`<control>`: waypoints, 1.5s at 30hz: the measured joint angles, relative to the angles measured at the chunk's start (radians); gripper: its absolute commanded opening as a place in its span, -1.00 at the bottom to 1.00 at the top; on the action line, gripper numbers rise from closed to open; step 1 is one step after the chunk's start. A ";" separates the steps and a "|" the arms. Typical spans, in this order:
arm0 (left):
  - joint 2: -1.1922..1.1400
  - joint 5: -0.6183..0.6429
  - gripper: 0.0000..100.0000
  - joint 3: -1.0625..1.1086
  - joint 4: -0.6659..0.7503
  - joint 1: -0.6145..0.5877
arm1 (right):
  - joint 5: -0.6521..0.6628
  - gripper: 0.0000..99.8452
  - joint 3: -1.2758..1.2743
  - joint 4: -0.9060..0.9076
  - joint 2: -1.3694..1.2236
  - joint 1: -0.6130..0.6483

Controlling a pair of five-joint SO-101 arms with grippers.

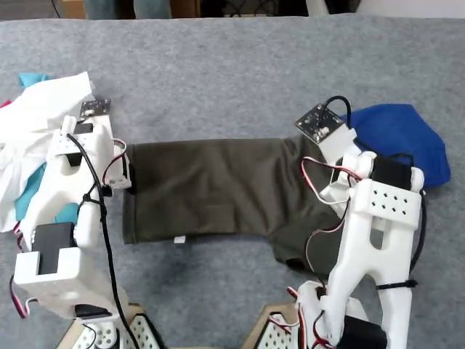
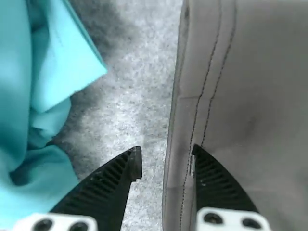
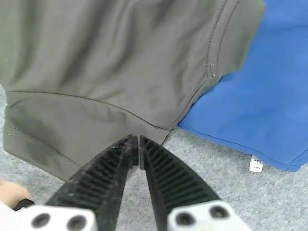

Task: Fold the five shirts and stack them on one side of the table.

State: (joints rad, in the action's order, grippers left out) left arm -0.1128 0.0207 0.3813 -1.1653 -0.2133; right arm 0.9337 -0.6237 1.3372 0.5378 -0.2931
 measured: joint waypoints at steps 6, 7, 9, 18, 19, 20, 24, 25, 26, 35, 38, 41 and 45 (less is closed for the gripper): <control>0.000 0.003 -0.63 -0.064 -0.058 0.025 | 0.000 -0.97 -0.005 0.000 0.000 0.000; 0.000 0.003 -0.63 -0.080 -0.069 0.041 | 0.000 -0.97 -0.009 -0.002 0.000 0.000; -0.005 0.005 -0.63 -0.103 -0.078 0.058 | 0.000 -0.97 -0.017 -0.006 0.000 0.000; -0.092 0.026 -0.62 -0.107 -0.055 0.052 | 0.000 -0.97 -0.072 -0.068 0.000 0.000; -0.112 0.028 -0.62 -0.107 -0.055 0.048 | 0.000 -0.97 -0.072 -0.069 0.000 0.000; -0.129 0.028 -0.62 -0.107 -0.051 0.044 | 0.000 -0.97 -0.072 -0.069 0.000 0.000; -0.183 0.029 -0.63 -0.129 -0.043 0.026 | 0.000 -0.97 -0.072 -0.069 0.000 0.000; -0.196 0.029 -0.64 -0.135 -0.043 0.025 | 0.000 -0.97 -0.072 -0.069 0.000 0.000; -0.207 0.029 -0.67 -0.141 -0.043 0.025 | 0.000 -0.97 -0.072 -0.069 0.000 0.000; -0.245 0.029 -0.95 -0.163 -0.046 0.032 | 0.000 -0.97 -0.072 -0.069 0.000 0.000; -0.262 0.031 -0.94 -0.175 -0.046 0.029 | 0.000 -0.97 -0.072 -0.069 0.000 0.000; -0.267 0.031 -0.94 -0.190 -0.048 -0.014 | 0.000 -0.97 -0.072 -0.069 0.000 0.000; -0.275 -0.002 -0.94 -0.278 -0.118 -0.106 | 0.000 -0.97 -0.072 -0.069 0.000 0.000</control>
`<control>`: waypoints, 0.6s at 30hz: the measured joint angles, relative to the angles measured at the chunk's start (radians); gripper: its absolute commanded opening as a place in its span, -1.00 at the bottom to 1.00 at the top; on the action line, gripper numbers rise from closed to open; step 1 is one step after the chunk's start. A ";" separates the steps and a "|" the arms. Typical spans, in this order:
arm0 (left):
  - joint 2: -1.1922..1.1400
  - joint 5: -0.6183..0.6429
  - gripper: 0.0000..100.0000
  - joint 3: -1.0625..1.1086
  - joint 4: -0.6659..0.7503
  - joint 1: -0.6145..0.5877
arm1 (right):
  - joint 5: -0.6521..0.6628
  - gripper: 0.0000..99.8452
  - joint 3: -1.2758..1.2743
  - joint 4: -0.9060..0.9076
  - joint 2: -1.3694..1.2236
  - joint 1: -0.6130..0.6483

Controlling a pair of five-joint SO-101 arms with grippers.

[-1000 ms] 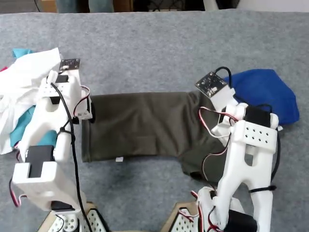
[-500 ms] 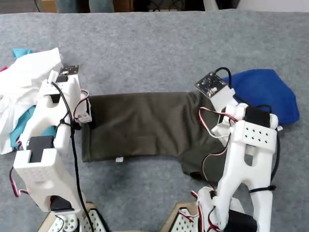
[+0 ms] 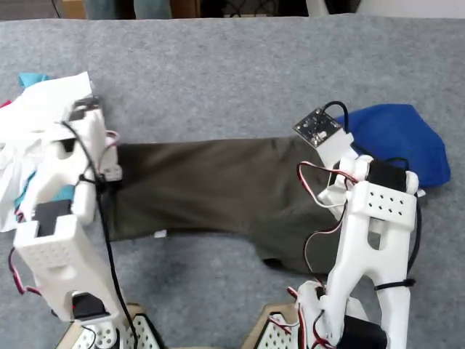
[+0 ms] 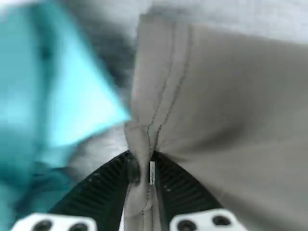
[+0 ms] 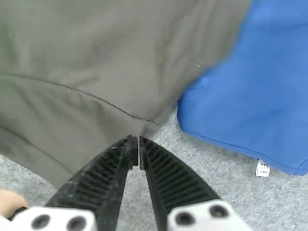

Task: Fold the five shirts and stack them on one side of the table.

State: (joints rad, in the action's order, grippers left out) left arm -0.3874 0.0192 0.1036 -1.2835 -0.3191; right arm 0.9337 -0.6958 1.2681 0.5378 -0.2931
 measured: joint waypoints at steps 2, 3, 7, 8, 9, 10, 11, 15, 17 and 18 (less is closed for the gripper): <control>-0.006 -0.043 -0.94 -0.034 -0.040 -0.040 | 0.000 -0.97 0.000 0.000 0.000 0.000; -0.008 -0.057 -0.94 -0.044 -0.049 -0.055 | 0.000 -0.97 0.000 0.000 0.000 0.000; -0.009 -0.080 -0.94 -0.052 -0.071 -0.066 | 0.000 -0.97 0.000 0.000 0.000 0.000; -0.009 -0.086 -0.93 -0.052 -0.071 -0.066 | 0.000 -0.97 0.000 0.000 0.000 0.000; -0.009 -0.094 -0.90 -0.052 -0.071 -0.061 | 0.000 -0.97 0.003 0.000 0.000 0.000; -0.009 -0.097 -0.83 -0.052 -0.071 -0.055 | -0.008 -0.97 0.012 0.000 0.000 0.000; -0.009 -0.098 -0.75 -0.052 -0.075 -0.049 | -0.023 -0.97 0.023 0.000 0.000 0.000; -0.009 -0.106 -0.62 -0.057 -0.101 -0.041 | -0.135 -0.97 0.098 0.015 -0.014 0.057; -0.009 -0.106 -0.62 -0.080 -0.109 -0.041 | -0.204 -0.97 0.143 0.026 -0.052 0.133; -0.009 -0.107 -0.62 -0.094 -0.117 -0.041 | -0.244 -0.97 0.164 0.026 -0.081 0.178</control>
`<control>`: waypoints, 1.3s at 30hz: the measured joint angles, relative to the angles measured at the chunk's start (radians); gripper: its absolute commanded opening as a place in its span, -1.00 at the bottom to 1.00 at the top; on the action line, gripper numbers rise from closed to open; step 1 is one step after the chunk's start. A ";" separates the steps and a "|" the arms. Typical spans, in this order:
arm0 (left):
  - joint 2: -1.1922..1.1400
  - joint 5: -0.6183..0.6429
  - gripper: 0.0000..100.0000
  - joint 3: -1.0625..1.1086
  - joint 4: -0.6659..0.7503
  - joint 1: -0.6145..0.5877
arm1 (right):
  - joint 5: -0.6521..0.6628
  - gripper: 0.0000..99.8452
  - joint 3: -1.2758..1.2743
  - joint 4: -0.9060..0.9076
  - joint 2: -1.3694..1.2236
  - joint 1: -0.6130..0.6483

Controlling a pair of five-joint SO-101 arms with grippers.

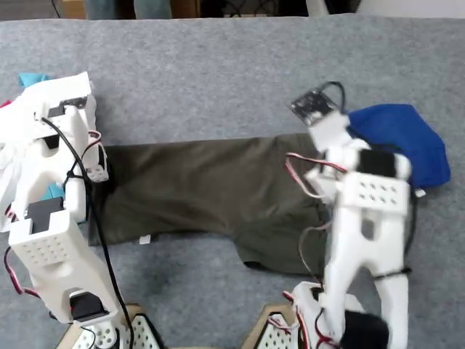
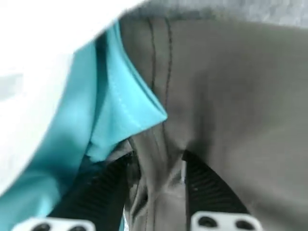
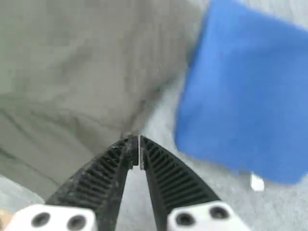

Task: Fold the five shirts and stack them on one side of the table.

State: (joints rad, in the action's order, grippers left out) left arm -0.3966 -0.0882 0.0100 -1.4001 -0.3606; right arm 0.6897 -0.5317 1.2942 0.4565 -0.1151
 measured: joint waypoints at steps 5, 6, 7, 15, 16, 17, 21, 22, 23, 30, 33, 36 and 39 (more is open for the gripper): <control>0.000 0.000 -0.62 -0.107 -0.107 0.000 | -0.146 -0.97 0.087 -0.086 -0.227 0.143; 0.000 0.000 -0.62 -0.130 -0.127 0.000 | -0.153 -0.97 0.103 -0.112 -0.282 0.144; 0.000 0.000 -0.62 -0.155 -0.146 0.000 | -0.160 -0.97 0.117 -0.135 -0.339 0.143; -0.005 -0.029 -0.92 -0.281 -0.184 0.003 | -0.169 -0.97 0.285 -0.222 -0.715 0.009; -0.014 -0.029 -0.95 -0.281 -0.160 0.012 | -0.169 -0.97 0.296 -0.222 -0.735 0.003; -0.023 -0.031 -0.94 -0.270 -0.127 0.026 | -0.169 -0.97 0.308 -0.222 -0.749 0.000; -0.077 -0.043 -0.94 -0.221 -0.018 0.083 | -0.167 -0.97 0.327 -0.222 -0.758 0.000; -0.084 -0.044 -0.94 -0.219 -0.014 0.089 | -0.167 -0.97 0.327 -0.215 -0.758 0.000; -0.086 -0.046 -0.94 -0.216 -0.003 0.092 | -0.167 -0.97 0.327 -0.198 -0.758 0.000; -0.023 -0.107 -0.94 -0.192 -0.003 0.091 | -0.140 -0.97 0.377 -0.068 -0.684 -0.002; 0.069 -0.141 -0.94 -0.150 -0.008 0.100 | -0.133 -0.97 0.377 -0.026 -0.565 -0.003; 0.178 -0.155 -0.94 -0.081 -0.009 0.100 | -0.075 -0.97 0.377 0.046 -0.439 0.003; 0.290 -0.180 -0.94 0.038 0.011 0.100 | 0.040 -0.97 0.356 0.143 -0.331 0.035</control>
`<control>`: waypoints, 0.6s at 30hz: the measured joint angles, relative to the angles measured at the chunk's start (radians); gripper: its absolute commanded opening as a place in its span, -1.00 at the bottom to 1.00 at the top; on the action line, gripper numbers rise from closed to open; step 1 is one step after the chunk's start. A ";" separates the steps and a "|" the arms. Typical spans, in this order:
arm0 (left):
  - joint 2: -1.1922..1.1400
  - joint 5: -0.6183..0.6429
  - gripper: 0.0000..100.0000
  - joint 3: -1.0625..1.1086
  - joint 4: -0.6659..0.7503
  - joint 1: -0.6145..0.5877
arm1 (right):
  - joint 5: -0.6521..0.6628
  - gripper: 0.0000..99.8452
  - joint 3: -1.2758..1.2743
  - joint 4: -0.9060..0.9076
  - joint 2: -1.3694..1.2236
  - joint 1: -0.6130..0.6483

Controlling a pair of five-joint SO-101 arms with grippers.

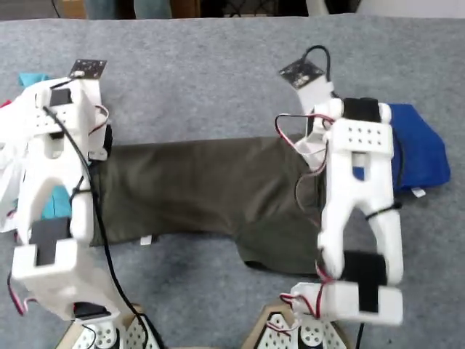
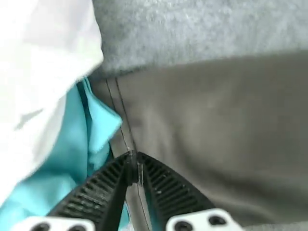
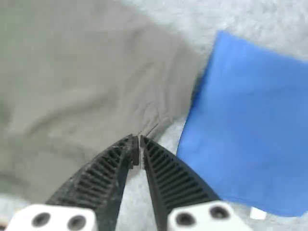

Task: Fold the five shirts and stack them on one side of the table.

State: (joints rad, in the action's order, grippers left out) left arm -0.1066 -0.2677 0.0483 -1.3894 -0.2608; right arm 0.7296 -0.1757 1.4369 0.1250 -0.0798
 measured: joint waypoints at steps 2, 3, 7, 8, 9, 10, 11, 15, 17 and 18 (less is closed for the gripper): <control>0.074 -0.003 -0.94 0.098 0.043 0.000 | 0.086 -0.97 -0.061 0.044 0.061 0.032; 0.107 -0.003 -0.94 0.155 0.066 0.000 | 0.135 -0.97 -0.106 0.061 0.089 0.049; 0.189 -0.003 -0.94 0.379 0.180 0.000 | 0.319 -0.97 -0.316 0.078 0.212 0.089; 0.196 -0.003 -0.94 0.428 0.209 0.000 | 0.358 -0.97 -0.367 0.077 0.244 0.098; 0.199 -0.003 -0.94 0.474 0.235 0.000 | 0.396 -0.97 -0.422 0.072 0.275 0.110; 0.201 -0.003 -0.94 0.512 0.259 0.000 | 0.433 -0.97 -0.477 0.055 0.307 0.120; 0.201 -0.003 -0.94 0.548 0.284 0.000 | 0.465 -0.97 -0.531 0.035 0.338 0.124; 0.201 -0.005 -0.94 0.640 0.364 0.000 | 0.583 -0.97 -0.749 -0.074 0.466 0.150; 0.201 0.008 -0.94 0.667 0.397 0.000 | 0.606 -0.97 -0.845 -0.140 0.523 0.153; 0.201 0.021 -0.93 0.678 0.414 0.000 | 0.611 -0.97 -0.888 -0.172 0.549 0.152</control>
State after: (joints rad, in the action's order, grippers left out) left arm 0.0944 -0.2463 0.7265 -0.9751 -0.2608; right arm 1.3403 -1.0641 1.2651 0.6743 0.0721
